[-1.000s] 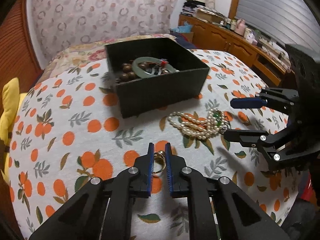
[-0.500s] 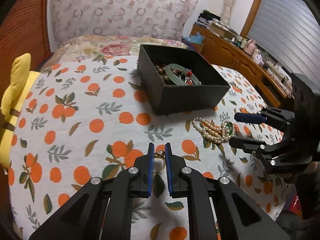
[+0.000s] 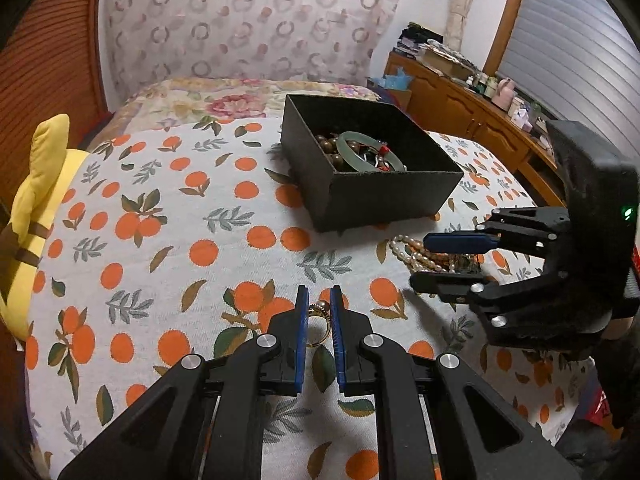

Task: Organize jewelry
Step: 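Grasp the gold ring with the left tool while the right grasps the pearl necklace, then carry the gold ring and pearl necklace into the box and open both tools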

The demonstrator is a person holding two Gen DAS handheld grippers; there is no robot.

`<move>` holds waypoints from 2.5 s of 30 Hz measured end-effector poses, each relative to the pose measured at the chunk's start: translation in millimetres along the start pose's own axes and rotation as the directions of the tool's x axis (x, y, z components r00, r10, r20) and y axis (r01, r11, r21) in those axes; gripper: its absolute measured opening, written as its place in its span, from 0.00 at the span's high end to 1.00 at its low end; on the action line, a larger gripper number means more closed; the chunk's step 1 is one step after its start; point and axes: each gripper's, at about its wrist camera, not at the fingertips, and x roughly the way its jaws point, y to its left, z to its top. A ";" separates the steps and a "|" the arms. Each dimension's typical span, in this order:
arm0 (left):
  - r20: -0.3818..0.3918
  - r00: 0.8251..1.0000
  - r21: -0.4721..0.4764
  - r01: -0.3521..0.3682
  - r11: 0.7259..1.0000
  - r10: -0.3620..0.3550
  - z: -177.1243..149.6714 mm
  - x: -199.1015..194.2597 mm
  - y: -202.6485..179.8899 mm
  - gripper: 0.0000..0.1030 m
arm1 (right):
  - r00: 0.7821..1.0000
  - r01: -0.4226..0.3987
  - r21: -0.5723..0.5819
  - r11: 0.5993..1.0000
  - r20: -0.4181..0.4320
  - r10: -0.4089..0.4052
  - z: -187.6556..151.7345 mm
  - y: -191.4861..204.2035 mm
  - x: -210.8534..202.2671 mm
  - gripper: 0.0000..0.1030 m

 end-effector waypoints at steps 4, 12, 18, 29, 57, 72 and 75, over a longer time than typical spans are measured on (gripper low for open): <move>0.008 1.000 -0.001 0.001 1.000 -0.001 -2.1 -3.2 -0.6 0.91 | 1.000 0.025 -0.023 0.999 -0.001 -0.025 -0.9 4.4 1.2 0.70; 0.043 0.999 0.009 0.003 1.000 -0.003 -0.6 -13.2 -8.7 0.91 | 1.000 0.010 -0.011 1.000 0.023 -0.010 -8.3 1.9 -17.3 0.95; 0.083 0.996 0.034 0.007 0.999 -0.010 10.4 -20.1 -20.8 0.91 | 0.995 0.042 0.022 0.999 0.090 -0.044 -7.0 -7.0 -49.1 0.95; 0.149 0.988 0.074 0.018 0.997 -0.029 30.5 -33.1 -40.7 0.91 | 0.964 0.079 0.052 0.995 0.249 -0.090 11.1 -19.4 -123.6 0.95; 0.192 0.981 0.126 -0.015 0.992 -0.010 87.9 -12.4 -53.3 0.90 | 0.927 0.114 0.064 0.992 0.354 -0.129 74.8 -62.1 -136.3 0.95; 0.163 0.986 0.102 -0.036 0.994 0.019 117.3 19.7 -36.4 0.90 | 0.969 0.032 0.092 0.995 0.243 -0.054 72.7 -75.1 -66.7 0.94; 0.161 0.987 0.103 -0.041 0.994 0.024 122.3 23.0 -34.9 0.90 | 0.973 0.025 0.098 0.995 0.225 -0.046 68.3 -75.8 -58.7 0.94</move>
